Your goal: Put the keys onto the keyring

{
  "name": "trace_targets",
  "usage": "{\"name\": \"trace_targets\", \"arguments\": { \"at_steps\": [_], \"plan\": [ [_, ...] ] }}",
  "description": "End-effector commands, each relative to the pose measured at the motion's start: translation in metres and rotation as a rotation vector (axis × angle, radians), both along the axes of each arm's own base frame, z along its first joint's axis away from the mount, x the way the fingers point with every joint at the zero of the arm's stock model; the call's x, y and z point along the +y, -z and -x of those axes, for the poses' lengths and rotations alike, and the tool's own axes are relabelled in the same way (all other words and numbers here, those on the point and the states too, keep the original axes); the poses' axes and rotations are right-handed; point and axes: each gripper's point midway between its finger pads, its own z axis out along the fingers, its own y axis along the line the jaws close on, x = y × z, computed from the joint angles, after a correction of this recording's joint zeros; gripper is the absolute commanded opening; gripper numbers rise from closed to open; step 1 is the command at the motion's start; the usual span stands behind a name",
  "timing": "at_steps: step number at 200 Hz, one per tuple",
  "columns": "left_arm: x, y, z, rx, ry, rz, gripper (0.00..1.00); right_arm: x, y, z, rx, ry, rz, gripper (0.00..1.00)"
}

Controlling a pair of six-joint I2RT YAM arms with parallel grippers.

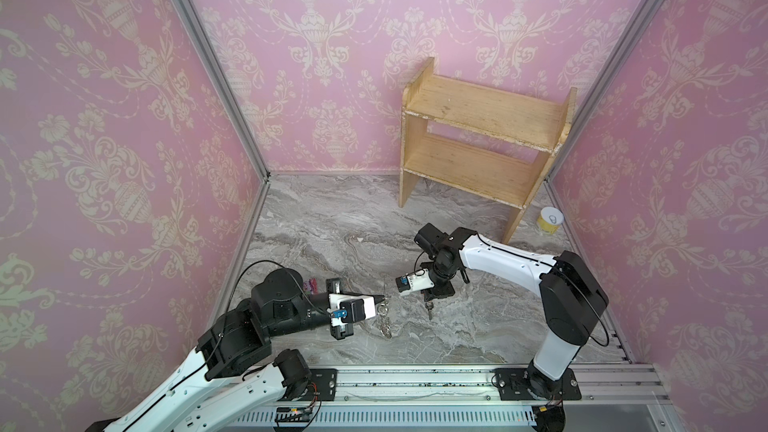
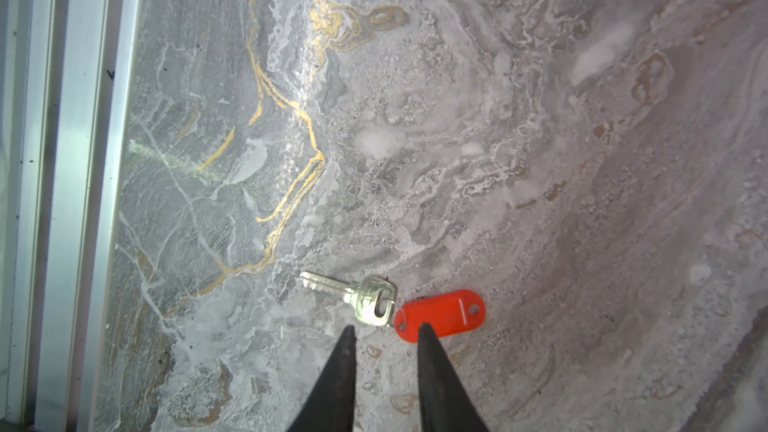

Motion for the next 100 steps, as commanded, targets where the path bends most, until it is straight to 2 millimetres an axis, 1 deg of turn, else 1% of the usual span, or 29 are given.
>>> {"name": "trace_targets", "arguments": {
  "at_steps": [1,35,55,76,100],
  "plan": [
    [0.008,-0.015,0.000,-0.048,-0.023,0.022,0.00,-0.007,0.014,0.011,0.020,-0.068,0.054,0.29],
    [0.011,-0.014,0.002,-0.050,-0.027,0.022,0.00,-0.010,0.032,0.007,0.005,-0.095,0.117,0.30],
    [0.014,-0.015,0.003,-0.053,-0.030,0.024,0.00,-0.010,0.036,0.004,-0.008,-0.107,0.134,0.31],
    [0.015,-0.014,0.004,-0.057,-0.034,0.023,0.00,-0.016,0.041,0.002,-0.015,-0.120,0.169,0.31],
    [0.016,-0.011,0.003,-0.057,-0.038,0.020,0.00,-0.016,0.044,0.001,-0.026,-0.124,0.174,0.31]
  ]
}}
